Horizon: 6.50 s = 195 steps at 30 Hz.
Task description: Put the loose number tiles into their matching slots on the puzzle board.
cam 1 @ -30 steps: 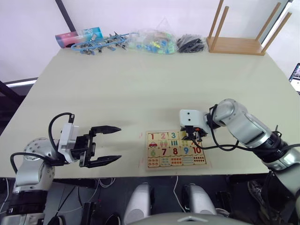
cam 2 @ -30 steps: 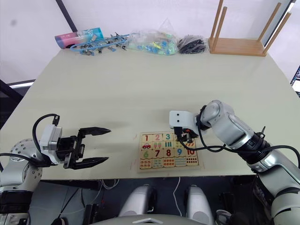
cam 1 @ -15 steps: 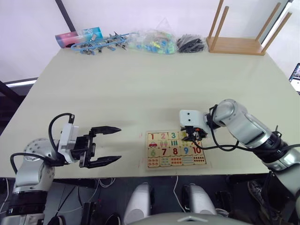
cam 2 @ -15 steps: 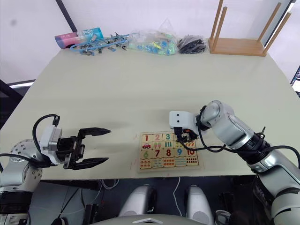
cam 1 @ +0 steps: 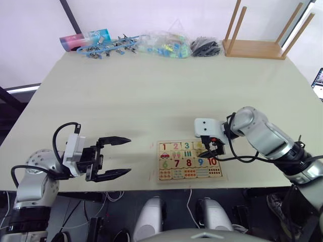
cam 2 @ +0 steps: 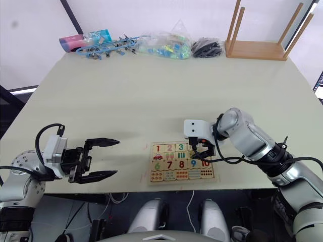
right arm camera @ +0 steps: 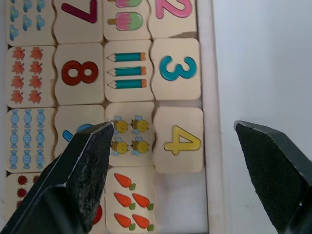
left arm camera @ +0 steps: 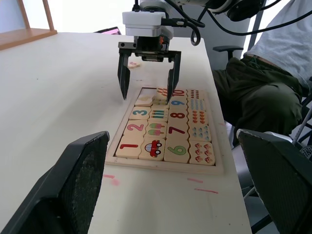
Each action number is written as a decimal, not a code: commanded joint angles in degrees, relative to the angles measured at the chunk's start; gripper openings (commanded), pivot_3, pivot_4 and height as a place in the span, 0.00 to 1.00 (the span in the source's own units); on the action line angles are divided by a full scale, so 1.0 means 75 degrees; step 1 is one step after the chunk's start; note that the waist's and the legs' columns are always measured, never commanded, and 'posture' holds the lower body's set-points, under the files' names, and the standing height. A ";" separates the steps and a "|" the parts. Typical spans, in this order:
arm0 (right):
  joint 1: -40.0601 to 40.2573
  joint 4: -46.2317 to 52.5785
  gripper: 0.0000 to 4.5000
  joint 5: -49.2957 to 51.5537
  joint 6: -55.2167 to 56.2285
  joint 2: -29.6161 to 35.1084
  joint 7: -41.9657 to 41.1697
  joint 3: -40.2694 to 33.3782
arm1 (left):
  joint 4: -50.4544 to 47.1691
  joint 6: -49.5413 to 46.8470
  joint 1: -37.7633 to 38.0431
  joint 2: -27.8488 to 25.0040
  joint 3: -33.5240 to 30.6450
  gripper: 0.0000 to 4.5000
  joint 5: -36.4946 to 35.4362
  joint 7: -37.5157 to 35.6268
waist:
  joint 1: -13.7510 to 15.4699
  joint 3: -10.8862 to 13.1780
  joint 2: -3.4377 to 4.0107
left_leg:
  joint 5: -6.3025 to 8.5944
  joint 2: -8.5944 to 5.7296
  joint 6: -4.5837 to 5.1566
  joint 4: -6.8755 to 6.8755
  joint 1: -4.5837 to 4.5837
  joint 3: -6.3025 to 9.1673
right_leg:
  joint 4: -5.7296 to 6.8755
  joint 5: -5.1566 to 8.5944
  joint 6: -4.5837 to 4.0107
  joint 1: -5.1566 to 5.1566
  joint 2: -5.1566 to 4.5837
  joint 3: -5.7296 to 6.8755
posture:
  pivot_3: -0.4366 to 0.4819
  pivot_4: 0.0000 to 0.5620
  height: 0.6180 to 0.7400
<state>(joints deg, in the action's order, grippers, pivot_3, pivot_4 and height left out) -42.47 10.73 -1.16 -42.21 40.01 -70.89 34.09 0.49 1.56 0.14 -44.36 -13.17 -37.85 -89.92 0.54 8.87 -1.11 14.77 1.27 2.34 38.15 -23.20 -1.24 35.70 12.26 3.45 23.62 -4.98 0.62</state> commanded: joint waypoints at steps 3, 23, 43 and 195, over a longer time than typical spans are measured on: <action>0.0222 0.0199 0.92 0.0527 0.0155 0.0184 0.0075 -0.1010 | -0.0235 0.0024 0.0014 -0.0048 -0.0241 1.00 -0.0129 -0.0031 | 0.0002 -0.0001 -0.0001 | 0.0000 0.0000 0.0000 0.0001 -0.0019 0.0005 | -0.0004 0.0000 0.0000 0.0014 0.0001 0.0005 | 0.48 0.27 1.00; 0.1467 0.0127 0.01 0.0993 0.1092 0.0620 0.0148 -0.1668 | 0.0002 0.0106 -0.0128 -0.0042 -0.0221 1.00 -0.0089 -0.0141 | 0.0018 -0.0003 -0.0004 | -0.0001 -0.0006 0.0001 0.0016 -0.0063 0.0018 | -0.0011 -0.0001 0.0002 0.0031 0.0006 0.0021 | 0.48 0.27 1.00; 0.2597 0.0096 0.01 0.2208 0.2265 0.0003 0.0719 -0.3266 | 0.0073 0.0136 -0.0073 -0.0107 -0.0302 1.00 -0.0118 -0.0245 | 0.0034 -0.0007 -0.0011 | -0.0002 -0.0006 0.0000 0.0020 -0.0062 0.0011 | -0.0008 -0.0002 0.0002 0.0022 0.0011 0.0027 | 0.48 0.27 1.00; 0.8464 -0.0412 0.98 0.4490 0.5828 -0.1557 0.2731 -0.8303 | -0.0566 -0.0155 0.1757 0.1078 -0.1612 1.00 0.0302 0.3202 | 0.0034 -0.0006 -0.0003 | 0.0002 0.0009 -0.0003 -0.0011 0.0037 -0.0012 | 0.0005 0.0018 0.0029 -0.0024 -0.0019 -0.0015 | 0.48 0.27 1.00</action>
<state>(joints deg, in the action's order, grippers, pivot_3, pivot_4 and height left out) 21.43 5.89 31.79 1.43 27.77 -50.59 -27.75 -3.70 -0.67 13.79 -35.48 -23.83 -35.07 -65.06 0.80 8.82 -1.13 14.78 1.34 2.32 38.06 -22.92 -1.34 35.74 12.40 3.68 23.44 -5.13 0.52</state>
